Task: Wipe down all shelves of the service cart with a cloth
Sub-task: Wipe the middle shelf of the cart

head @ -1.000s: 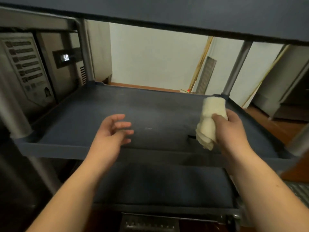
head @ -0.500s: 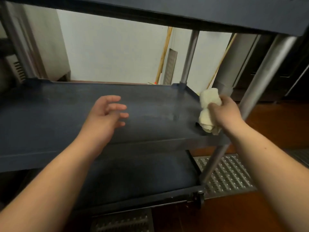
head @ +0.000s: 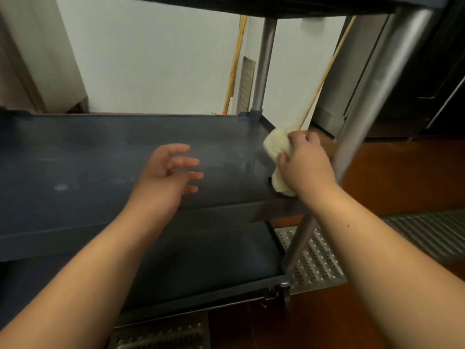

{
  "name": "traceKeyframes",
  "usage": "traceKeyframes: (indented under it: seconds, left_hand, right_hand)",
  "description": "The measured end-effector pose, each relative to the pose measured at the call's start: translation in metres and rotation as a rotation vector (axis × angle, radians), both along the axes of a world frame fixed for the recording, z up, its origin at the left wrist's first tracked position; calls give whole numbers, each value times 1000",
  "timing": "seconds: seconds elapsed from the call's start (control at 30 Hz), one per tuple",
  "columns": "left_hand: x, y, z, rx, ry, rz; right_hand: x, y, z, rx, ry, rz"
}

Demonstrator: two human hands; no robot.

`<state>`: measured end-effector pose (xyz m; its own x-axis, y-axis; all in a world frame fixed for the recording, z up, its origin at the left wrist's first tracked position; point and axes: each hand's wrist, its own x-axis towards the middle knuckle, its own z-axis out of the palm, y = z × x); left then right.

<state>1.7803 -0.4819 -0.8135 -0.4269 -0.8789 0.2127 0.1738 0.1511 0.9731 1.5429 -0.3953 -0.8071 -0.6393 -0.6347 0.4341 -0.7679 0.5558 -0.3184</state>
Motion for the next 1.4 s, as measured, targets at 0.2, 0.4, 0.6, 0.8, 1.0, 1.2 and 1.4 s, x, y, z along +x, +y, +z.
traceKeyframes:
  seconds: [0.2, 0.4, 0.6, 0.8, 1.0, 1.2, 1.4]
  left_hand:
    - [30, -2, 5, -3, 4, 20]
    - [70, -16, -11, 37, 63, 14]
    - [113, -22, -25, 38, 100, 51]
    - [161, -33, -23, -22, 94, 85]
    - [182, -46, -29, -20, 80, 81]
    - [234, -60, -23, -201, -51, 153]
    - [303, -85, -29, -128, -19, 261]
  right_hand:
    - [-12, -7, -11, 149, -103, -84]
    - [-6, -9, -9, 287, -103, -165]
    - [19, -16, -19, 312, -146, -111]
    - [32, -12, -21, 277, -154, -129]
    - [101, -39, -22, 265, -142, -36]
    - [193, -82, -27, 238, -129, 64]
    - [288, -125, -29, 246, -141, 176]
